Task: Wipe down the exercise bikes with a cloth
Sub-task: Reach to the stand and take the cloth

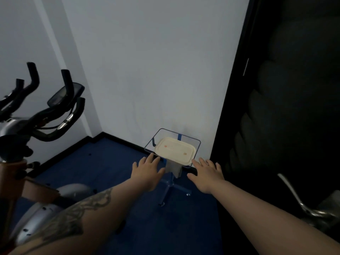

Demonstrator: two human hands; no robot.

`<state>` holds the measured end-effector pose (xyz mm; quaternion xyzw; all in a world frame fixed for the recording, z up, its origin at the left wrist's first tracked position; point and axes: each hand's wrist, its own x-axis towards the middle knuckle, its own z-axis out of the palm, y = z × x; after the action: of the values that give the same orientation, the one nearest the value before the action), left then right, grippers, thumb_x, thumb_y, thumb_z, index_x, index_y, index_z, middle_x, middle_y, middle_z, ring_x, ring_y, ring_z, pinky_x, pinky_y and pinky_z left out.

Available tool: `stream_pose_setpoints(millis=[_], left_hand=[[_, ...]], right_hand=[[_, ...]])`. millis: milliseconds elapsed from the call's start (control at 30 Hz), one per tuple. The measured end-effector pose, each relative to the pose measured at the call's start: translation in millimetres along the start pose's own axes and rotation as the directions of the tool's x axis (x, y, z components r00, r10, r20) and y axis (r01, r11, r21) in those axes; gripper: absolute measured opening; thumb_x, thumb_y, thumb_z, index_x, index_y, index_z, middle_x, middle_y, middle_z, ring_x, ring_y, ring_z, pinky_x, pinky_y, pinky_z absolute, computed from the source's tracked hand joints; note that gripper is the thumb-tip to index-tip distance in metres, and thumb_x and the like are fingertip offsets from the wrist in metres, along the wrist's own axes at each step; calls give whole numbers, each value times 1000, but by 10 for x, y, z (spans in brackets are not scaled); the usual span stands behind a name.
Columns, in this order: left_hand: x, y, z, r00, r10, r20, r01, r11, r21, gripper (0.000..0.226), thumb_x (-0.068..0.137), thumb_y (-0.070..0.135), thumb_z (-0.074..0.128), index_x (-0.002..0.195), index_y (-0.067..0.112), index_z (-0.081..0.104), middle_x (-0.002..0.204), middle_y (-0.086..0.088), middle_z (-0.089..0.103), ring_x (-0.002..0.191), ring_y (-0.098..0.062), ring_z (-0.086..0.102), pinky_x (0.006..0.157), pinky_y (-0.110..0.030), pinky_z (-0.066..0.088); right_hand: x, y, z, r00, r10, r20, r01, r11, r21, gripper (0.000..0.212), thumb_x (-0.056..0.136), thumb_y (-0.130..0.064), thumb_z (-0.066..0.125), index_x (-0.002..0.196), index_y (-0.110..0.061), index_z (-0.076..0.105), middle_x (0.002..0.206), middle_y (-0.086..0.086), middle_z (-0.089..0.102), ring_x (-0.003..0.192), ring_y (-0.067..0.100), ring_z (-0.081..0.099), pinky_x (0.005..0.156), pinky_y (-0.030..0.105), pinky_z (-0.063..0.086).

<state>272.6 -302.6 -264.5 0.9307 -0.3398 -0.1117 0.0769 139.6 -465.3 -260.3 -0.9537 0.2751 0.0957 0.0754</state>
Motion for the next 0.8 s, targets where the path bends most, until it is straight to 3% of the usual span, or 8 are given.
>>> stream_pose_setpoints(millis=[367,533,800], left_hand=[[1710,-326,443,998,38,42,-37,999,-31,60,97,49,29,151,26,16,162,0,4,146,-27,14,117,-49,15],[2062,-301,911,996,-64,58,72,987,-146,60,97,48,32,151,28,14,162,1,2,147,-24,14,118,-46,17],[2708,-388,1601,971,-172,165,197,969,-151,57,99,44,32,151,28,14,162,1,2,148,-23,8,120,-41,10]], right_hand=[[1563,247,520,981,90,170,-101,993,54,66,97,-55,27,153,-27,5,161,1,5,146,24,6,118,45,2],[2039,342,872,973,99,206,-124,986,112,63,98,-50,31,153,-25,9,160,1,10,145,22,11,119,42,6],[3148,406,1434,964,55,260,-101,981,166,62,98,-42,40,152,-22,15,158,0,19,143,21,19,118,39,14]])
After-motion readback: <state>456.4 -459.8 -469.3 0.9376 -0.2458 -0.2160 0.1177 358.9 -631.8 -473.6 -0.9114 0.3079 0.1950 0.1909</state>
